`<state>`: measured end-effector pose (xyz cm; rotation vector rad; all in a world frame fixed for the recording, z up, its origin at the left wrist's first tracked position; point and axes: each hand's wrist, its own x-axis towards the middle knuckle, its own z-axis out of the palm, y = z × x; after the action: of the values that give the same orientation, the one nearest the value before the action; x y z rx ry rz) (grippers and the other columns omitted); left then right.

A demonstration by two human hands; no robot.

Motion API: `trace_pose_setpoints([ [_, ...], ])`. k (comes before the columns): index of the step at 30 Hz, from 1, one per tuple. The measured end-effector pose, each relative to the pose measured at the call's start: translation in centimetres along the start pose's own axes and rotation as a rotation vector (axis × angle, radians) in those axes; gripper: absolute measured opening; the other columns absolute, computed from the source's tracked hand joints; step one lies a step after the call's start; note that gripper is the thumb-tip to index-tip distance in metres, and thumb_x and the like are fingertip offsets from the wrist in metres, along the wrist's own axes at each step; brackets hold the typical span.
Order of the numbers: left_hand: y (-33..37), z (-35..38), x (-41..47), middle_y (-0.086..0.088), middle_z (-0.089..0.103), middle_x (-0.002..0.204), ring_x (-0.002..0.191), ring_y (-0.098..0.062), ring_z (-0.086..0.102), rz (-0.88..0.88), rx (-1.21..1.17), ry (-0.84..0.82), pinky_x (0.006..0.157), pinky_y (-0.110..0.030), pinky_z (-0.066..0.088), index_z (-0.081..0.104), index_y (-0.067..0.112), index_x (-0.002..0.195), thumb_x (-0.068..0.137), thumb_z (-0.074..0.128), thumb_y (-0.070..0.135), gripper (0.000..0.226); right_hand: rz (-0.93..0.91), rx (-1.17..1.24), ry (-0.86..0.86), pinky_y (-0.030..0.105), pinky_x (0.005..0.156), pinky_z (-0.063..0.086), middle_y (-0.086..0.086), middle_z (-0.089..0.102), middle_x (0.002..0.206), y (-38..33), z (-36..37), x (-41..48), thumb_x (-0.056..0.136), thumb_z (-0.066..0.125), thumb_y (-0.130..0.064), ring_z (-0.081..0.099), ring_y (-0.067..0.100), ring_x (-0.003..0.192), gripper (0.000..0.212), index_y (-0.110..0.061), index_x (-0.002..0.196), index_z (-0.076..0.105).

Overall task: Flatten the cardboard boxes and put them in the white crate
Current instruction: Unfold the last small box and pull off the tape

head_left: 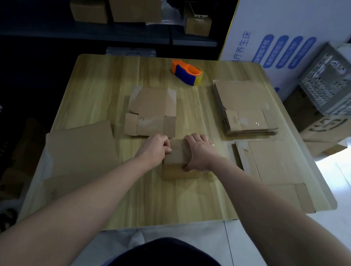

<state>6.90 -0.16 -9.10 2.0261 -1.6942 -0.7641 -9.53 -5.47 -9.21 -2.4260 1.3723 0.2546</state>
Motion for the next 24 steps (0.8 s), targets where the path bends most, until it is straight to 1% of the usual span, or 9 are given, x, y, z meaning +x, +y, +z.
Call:
trace_pose_setpoints([
  [3,0.1,0.1,-0.1,-0.002,0.056,0.093,0.083,-0.018,0.052,0.032,0.09,0.031,0.074,-0.032,0.043,0.057,0.015,0.083,0.091,0.059,0.019,0.01,0.009,0.005,0.006,0.041,0.108,0.024,0.001,0.038,0.135,-0.1,-0.1,0.0,0.057,0.083,-0.048,0.03,0.027,0.124,0.1,-0.021,0.139,0.031],
  [6,0.4,0.1,-0.2,-0.005,0.059,0.091,0.08,-0.019,0.054,0.032,0.113,0.052,0.07,-0.031,0.042,0.058,0.013,0.08,0.09,0.06,0.018,0.011,0.006,0.008,0.015,0.039,0.108,0.023,0.002,0.038,0.135,-0.2,0.1,-0.1,0.058,0.084,-0.047,0.03,0.027,0.124,0.102,-0.02,0.139,0.03],
  [10,0.6,-0.4,0.1,-0.005,0.059,0.09,0.08,-0.02,0.055,0.049,0.12,0.01,0.069,-0.032,0.041,0.061,0.011,0.079,0.089,0.062,0.02,0.013,0.004,-0.007,0.016,0.037,0.108,0.022,0.002,0.038,0.134,-0.2,0.0,-0.1,0.057,0.084,-0.046,0.03,0.027,0.123,0.102,-0.019,0.14,0.03],
  [14,0.1,-0.1,0.0,-0.002,0.053,0.093,0.084,-0.019,0.052,0.027,0.103,0.014,0.074,-0.031,0.041,0.057,0.014,0.081,0.091,0.06,0.021,0.012,0.003,-0.007,0.011,0.038,0.108,0.023,0.002,0.038,0.133,-0.2,0.0,0.0,0.057,0.084,-0.046,0.03,0.026,0.122,0.102,-0.019,0.139,0.03],
  [17,-0.1,0.0,0.1,0.0,0.052,0.091,0.081,-0.016,0.049,0.029,0.114,0.034,0.07,-0.029,0.037,0.055,0.017,0.08,0.092,0.058,0.019,0.012,0.002,-0.002,0.015,0.038,0.107,0.023,0.002,0.038,0.133,-0.2,0.0,-0.1,0.057,0.084,-0.046,0.03,0.026,0.122,0.102,-0.019,0.139,0.03],
  [19,-0.1,0.1,0.2,0.001,0.053,0.09,0.078,-0.015,0.048,0.053,0.162,0.022,0.067,-0.027,0.035,0.055,0.018,0.081,0.092,0.058,0.017,0.011,0.004,-0.008,0.01,0.038,0.108,0.023,0.002,0.038,0.133,-0.3,0.1,0.0,0.057,0.084,-0.046,0.03,0.027,0.122,0.103,-0.019,0.14,0.029],
  [22,-0.3,0.4,0.1,0.003,0.05,0.09,0.079,-0.014,0.048,0.113,0.219,0.004,0.065,-0.026,0.035,0.056,0.016,0.089,0.094,0.054,0.015,0.005,0.01,-0.016,0.01,0.038,0.108,0.022,0.002,0.038,0.134,-0.4,0.1,-0.1,0.057,0.084,-0.046,0.03,0.028,0.123,0.104,-0.019,0.14,0.029],
  [24,-0.9,0.6,-0.1,0.006,0.047,0.086,0.079,-0.014,0.049,0.136,0.173,0.01,0.062,-0.026,0.035,0.052,0.017,0.086,0.096,0.049,0.018,0.011,0.016,-0.015,0.011,0.039,0.109,0.021,0.002,0.038,0.134,-0.4,0.1,-0.1,0.057,0.084,-0.047,0.03,0.028,0.123,0.103,-0.019,0.14,0.029],
])
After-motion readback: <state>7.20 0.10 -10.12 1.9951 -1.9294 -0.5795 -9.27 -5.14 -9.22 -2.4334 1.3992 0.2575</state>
